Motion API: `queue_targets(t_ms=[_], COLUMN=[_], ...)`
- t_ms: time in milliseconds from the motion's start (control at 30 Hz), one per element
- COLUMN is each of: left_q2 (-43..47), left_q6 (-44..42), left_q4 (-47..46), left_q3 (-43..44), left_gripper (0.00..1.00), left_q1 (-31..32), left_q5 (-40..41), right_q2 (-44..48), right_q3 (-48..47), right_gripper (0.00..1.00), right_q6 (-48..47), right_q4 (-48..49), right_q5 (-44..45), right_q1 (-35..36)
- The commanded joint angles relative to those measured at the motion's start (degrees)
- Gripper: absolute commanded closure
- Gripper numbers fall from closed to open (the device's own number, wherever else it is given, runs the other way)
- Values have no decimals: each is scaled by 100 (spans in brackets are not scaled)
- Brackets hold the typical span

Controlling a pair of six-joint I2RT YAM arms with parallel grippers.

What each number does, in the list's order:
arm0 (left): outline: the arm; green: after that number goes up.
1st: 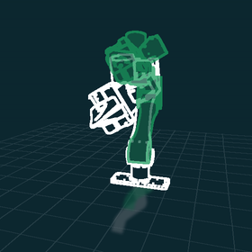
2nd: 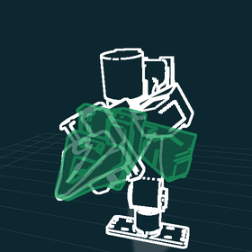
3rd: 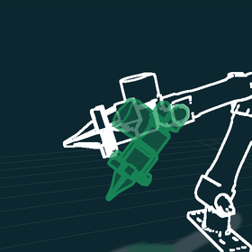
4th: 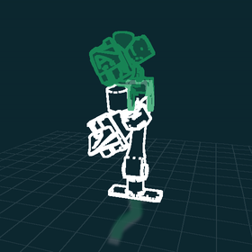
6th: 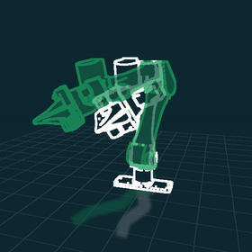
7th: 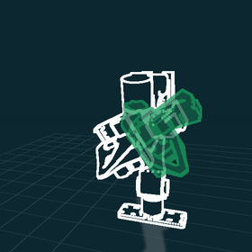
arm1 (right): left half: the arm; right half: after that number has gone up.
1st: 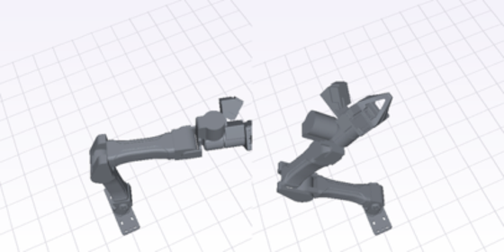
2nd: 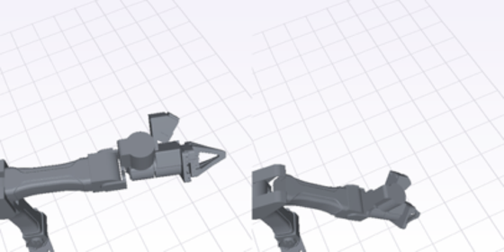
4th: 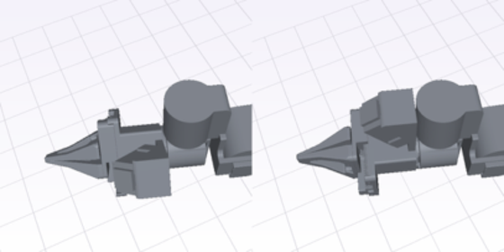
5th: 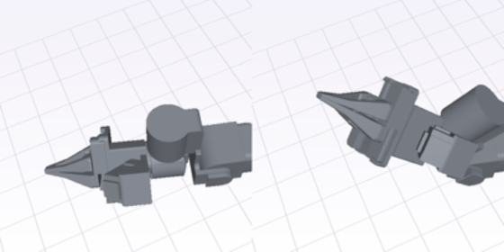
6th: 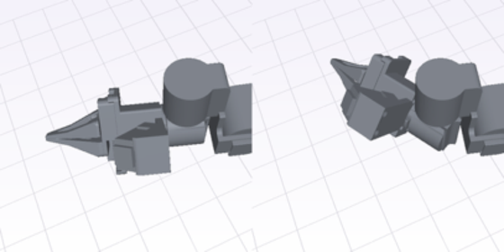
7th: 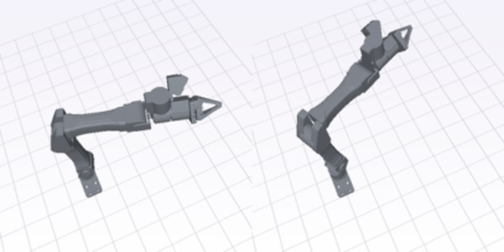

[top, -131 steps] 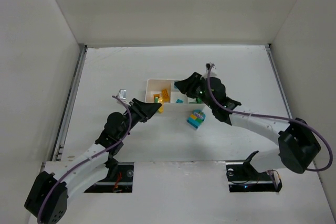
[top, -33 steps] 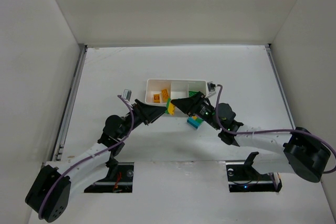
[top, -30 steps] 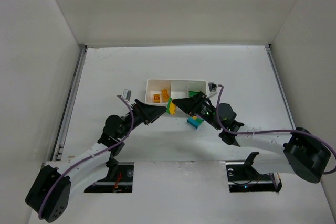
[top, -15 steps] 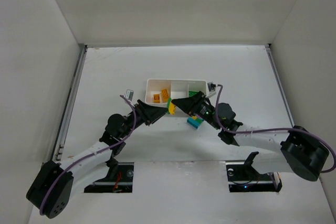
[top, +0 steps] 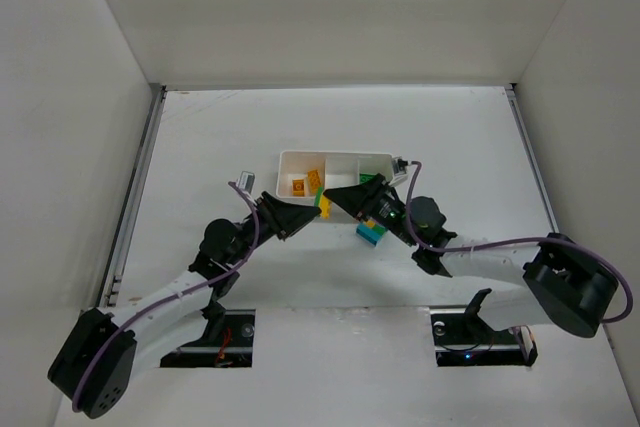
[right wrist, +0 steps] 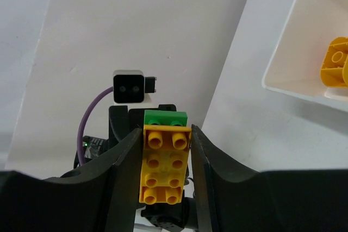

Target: Sort the legos into containers by color

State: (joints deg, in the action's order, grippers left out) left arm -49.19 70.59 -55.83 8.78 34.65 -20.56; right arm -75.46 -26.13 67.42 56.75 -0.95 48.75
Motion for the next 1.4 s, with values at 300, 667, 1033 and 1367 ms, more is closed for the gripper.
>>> queue_targets(t_ms=[300,667,1033,1367], left_q2=[542,595,445,481], left_q6=[-142,-124,-36,368], left_q4=[-68,-112,-481,-542], left_q3=[133,98,107,-25], left_gripper=[81,81,84,84], left_q1=[-297,-552,-165,2], left_q5=[-185,-282,112,781], right_q2=[216,497,-135,-469], right_q3=[29,-568,-736,-639], right_gripper=[72,74,44,36], right_q6=[-62,-1001,-739,-537], right_q4=[-207,-1903,-816,300], right_q5=[-1029,-1610,-1311,-1232], right_q1=[-871,-1206,-670,-397])
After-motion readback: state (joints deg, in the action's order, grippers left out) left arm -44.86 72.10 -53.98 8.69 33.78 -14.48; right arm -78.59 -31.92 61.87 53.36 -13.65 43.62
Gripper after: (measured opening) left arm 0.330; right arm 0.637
